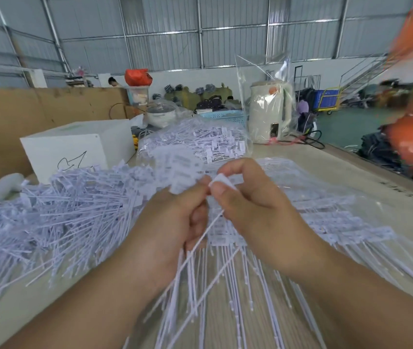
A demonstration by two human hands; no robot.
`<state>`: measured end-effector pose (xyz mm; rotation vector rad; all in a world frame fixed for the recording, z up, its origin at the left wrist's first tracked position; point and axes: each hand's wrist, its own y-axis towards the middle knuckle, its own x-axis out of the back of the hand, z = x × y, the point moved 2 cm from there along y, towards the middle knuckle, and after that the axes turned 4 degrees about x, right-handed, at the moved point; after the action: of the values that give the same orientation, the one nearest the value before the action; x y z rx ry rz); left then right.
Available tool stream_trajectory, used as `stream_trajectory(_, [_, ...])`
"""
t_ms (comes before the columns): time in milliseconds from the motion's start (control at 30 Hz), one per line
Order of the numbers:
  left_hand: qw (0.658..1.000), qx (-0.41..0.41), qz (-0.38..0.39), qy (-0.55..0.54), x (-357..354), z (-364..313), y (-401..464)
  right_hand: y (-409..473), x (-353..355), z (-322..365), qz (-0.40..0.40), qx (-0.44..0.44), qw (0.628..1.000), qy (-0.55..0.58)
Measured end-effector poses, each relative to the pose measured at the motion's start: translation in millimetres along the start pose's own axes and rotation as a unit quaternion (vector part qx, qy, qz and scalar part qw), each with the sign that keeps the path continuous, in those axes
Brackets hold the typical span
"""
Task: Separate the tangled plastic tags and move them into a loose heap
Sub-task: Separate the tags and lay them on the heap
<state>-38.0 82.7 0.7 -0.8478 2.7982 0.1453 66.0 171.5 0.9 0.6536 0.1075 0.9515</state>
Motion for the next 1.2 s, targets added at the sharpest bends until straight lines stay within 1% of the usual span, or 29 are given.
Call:
stream_trajectory(67, [0.998, 0.025, 0.047, 0.016, -7, 4, -2, 0, -3, -3, 0.041, -0.006, 0.999, -0.004])
stream_trajectory(133, [0.995, 0.058, 0.081, -0.005, -9, 3, -4, 0, 0, -2, 0.046, -0.011, 0.999, -0.019])
stream_trajectory(200, [0.993, 0.056, 0.105, -0.008, -7, 3, -6, 0, 2, 0, 0.058, -0.02, 0.998, -0.026])
stream_trajectory(233, [0.993, 0.045, 0.107, 0.014, -8, 2, -8, -1, 2, 0, 0.069, -0.026, 0.997, -0.037])
stream_trajectory(300, [0.994, 0.017, 0.082, 0.076, -8, 3, -11, -1, 0, -1, 0.092, -0.037, 0.992, -0.075])
stream_trajectory(333, [0.994, 0.006, 0.064, 0.09, -8, 4, -10, -1, 0, -1, 0.102, -0.039, 0.991, -0.081])
stream_trajectory(433, [0.997, -0.014, 0.025, 0.076, -3, 3, -6, 0, 5, -1, 0.123, -0.042, 0.99, -0.064])
stream_trajectory(500, [0.998, -0.02, 0.022, 0.053, 0, -2, -4, 1, 11, 2, 0.134, -0.049, 0.988, -0.066])
stream_trajectory(567, [0.999, -0.011, 0.022, 0.044, 3, -5, -4, 1, 15, 2, 0.134, -0.076, 0.987, -0.051])
stream_trajectory(633, [0.999, -0.006, 0.015, 0.04, 3, -4, -4, 3, 16, 1, 0.107, -0.075, 0.99, -0.05])
stream_trajectory(700, [1.0, -0.005, 0.011, 0.002, 1, -3, -4, 3, 10, 2, 0.06, -0.041, 0.995, -0.072])
stream_trajectory(767, [0.995, 0.011, 0.021, -0.097, -4, 1, -2, 2, -2, 4, 0.0, -0.016, 0.998, -0.066])
stream_trajectory(833, [0.978, 0.028, 0.023, -0.204, -5, 2, 0, 1, -9, 5, -0.077, 0.006, 0.996, -0.05])
stream_trajectory(900, [0.966, 0.026, -0.016, -0.255, 3, -2, 5, 2, -5, 6, -0.151, 0.011, 0.988, -0.023])
stream_trajectory(933, [0.966, 0.022, -0.039, -0.253, 8, -5, 6, 3, 0, 6, -0.168, 0.014, 0.985, -0.02])
stream_trajectory(967, [0.97, 0.017, -0.055, -0.234, 12, -6, 7, 3, 3, 7, -0.163, 0.015, 0.986, -0.021])
stream_trajectory(1033, [0.986, 0.01, -0.059, -0.156, 12, -5, 6, 0, 2, 6, -0.105, 0.022, 0.994, -0.006])
stream_trajectory(1100, [0.998, -0.002, -0.044, -0.042, 4, 2, 3, -1, -7, 4, -0.049, 0.043, 0.998, 0.013])
stream_trajectory(1133, [0.999, -0.012, -0.029, -0.003, -1, 6, 1, -1, -11, 4, -0.039, 0.055, 0.998, 0.009])
stream_trajectory(1200, [0.999, -0.038, 0.003, 0.034, -8, 11, -1, -1, -13, 2, -0.05, 0.073, 0.996, -0.017])
